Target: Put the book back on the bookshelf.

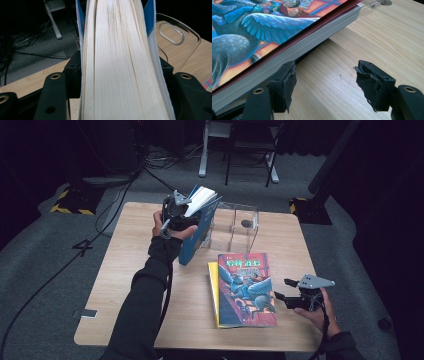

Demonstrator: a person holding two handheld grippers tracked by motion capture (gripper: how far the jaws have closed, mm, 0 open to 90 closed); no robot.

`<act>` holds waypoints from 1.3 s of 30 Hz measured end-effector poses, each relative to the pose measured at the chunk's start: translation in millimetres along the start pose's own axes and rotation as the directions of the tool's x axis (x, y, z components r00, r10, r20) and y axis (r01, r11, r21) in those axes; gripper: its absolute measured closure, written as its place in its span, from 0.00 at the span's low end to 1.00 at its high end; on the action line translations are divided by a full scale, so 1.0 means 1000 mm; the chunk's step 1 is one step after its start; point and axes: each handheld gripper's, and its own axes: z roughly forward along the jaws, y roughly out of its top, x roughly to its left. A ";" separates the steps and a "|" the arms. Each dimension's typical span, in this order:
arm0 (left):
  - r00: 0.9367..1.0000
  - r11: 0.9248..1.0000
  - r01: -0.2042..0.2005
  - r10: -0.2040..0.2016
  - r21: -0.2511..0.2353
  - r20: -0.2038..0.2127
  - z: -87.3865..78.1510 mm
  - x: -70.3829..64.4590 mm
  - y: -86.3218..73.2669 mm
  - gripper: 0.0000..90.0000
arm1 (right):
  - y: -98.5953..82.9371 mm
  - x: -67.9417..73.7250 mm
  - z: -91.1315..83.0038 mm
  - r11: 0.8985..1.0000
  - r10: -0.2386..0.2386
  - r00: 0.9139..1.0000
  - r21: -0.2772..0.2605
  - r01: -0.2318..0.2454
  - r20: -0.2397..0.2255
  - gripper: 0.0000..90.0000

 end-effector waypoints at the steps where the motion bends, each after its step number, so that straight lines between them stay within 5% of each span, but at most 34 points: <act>1: 1.000 1.000 0.000 0.000 0.000 0.000 0.000 0.000 0.000 0.52 | 0.000 0.000 0.000 1.000 0.000 1.000 0.000 0.000 0.000 0.37; 8: 0.998 0.997 -0.052 0.053 0.048 -0.018 0.001 -0.009 0.004 0.65 | 0.001 0.000 0.002 1.000 0.005 1.000 0.007 -0.005 -0.007 0.37; 19: 0.996 0.999 -0.025 0.028 0.034 -0.086 0.010 -0.018 0.013 0.66 | 0.000 -0.001 0.001 1.000 0.010 1.000 0.004 -0.010 -0.010 0.39; 39: 0.973 0.999 -0.036 0.042 0.028 -0.227 0.048 -0.032 0.054 0.66 | 0.001 -0.003 0.001 1.000 0.015 1.000 -0.014 -0.015 0.011 0.41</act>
